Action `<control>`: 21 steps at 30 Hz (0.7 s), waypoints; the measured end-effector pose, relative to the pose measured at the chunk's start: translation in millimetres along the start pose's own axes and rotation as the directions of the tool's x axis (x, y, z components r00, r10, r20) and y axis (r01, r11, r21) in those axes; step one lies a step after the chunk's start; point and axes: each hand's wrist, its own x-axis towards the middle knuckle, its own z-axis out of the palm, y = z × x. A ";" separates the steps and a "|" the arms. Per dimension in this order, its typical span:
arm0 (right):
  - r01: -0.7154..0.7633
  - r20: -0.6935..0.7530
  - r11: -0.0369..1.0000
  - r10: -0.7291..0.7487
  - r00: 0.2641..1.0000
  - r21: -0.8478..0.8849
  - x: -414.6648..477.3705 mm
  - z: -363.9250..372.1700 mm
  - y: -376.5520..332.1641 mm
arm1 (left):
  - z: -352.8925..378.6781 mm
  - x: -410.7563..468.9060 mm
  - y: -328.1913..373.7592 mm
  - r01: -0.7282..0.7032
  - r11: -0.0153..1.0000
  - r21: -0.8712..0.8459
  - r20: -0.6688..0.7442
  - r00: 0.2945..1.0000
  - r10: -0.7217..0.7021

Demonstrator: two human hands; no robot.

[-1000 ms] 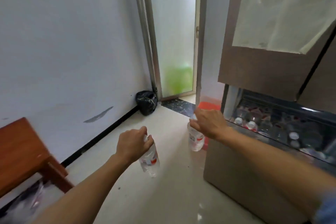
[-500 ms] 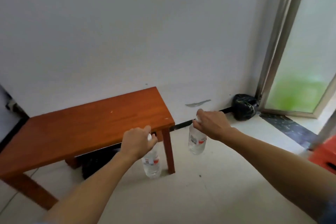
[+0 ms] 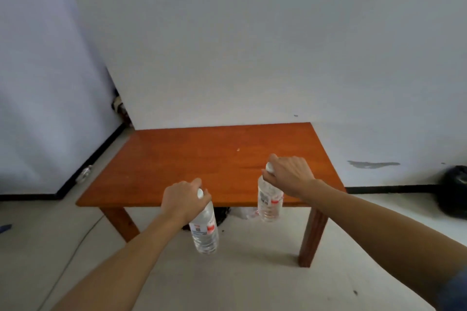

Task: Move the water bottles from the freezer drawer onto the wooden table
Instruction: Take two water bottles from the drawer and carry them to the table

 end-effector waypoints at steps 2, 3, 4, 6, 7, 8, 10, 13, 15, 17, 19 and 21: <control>0.036 0.010 0.999 -0.036 0.999 0.018 49.7 14.2 -13.9 | 8.1 28.4 -25.4 0.037 0.999 0.007 0.007 0.999 -0.037; 0.056 0.014 0.998 -0.056 0.998 0.025 75.3 21.6 -20.4 | 10.5 42.7 -37.7 0.051 0.999 0.012 0.012 0.999 -0.052; 0.078 0.014 0.996 -0.079 0.997 0.032 100.1 28.6 -26.9 | 12.2 56.4 -49.8 0.066 0.998 0.020 0.014 0.998 -0.066; 0.134 0.005 0.990 -0.134 0.991 0.036 148.6 42.8 -39.9 | 14.3 82.5 -73.1 0.106 0.994 0.041 -0.005 0.994 -0.105; 0.161 0.002 0.986 -0.161 0.987 0.038 171.4 48.7 -46.7 | 15.7 95.3 -85.5 0.132 0.990 0.046 -0.018 0.991 -0.131; 0.182 -0.001 0.982 -0.182 0.983 0.043 192.5 53.1 -54.0 | 16.8 107.9 -98.2 0.159 0.986 0.046 -0.027 0.987 -0.158; 0.215 -0.004 0.974 -0.215 0.977 0.065 230.5 60.0 -68.9 | 18.7 131.2 -122.6 0.206 0.977 0.054 -0.030 0.978 -0.205; 0.244 -0.007 0.966 -0.245 0.970 0.081 285.4 72.6 -91.0 | 24.5 170.0 -160.3 0.247 0.965 0.089 -0.036 0.969 -0.245; 0.260 0.000 0.962 -0.261 0.965 0.086 319.0 82.6 -107.2 | 31.7 196.7 -186.9 0.263 0.960 0.091 -0.026 0.965 -0.262; 0.268 0.005 0.959 -0.270 0.963 0.086 350.9 97.0 -124.7 | 42.7 222.3 -214.5 0.269 0.959 0.091 -0.002 0.963 -0.270; 0.257 0.008 0.963 -0.259 0.966 0.086 383.3 112.7 -141.5 | 54.9 250.4 -243.7 0.258 0.963 0.075 0.005 0.966 -0.259; 0.236 0.021 0.968 -0.239 0.971 0.089 415.3 127.3 -157.1 | 67.7 280.5 -273.4 0.232 0.971 0.053 0.008 0.972 -0.233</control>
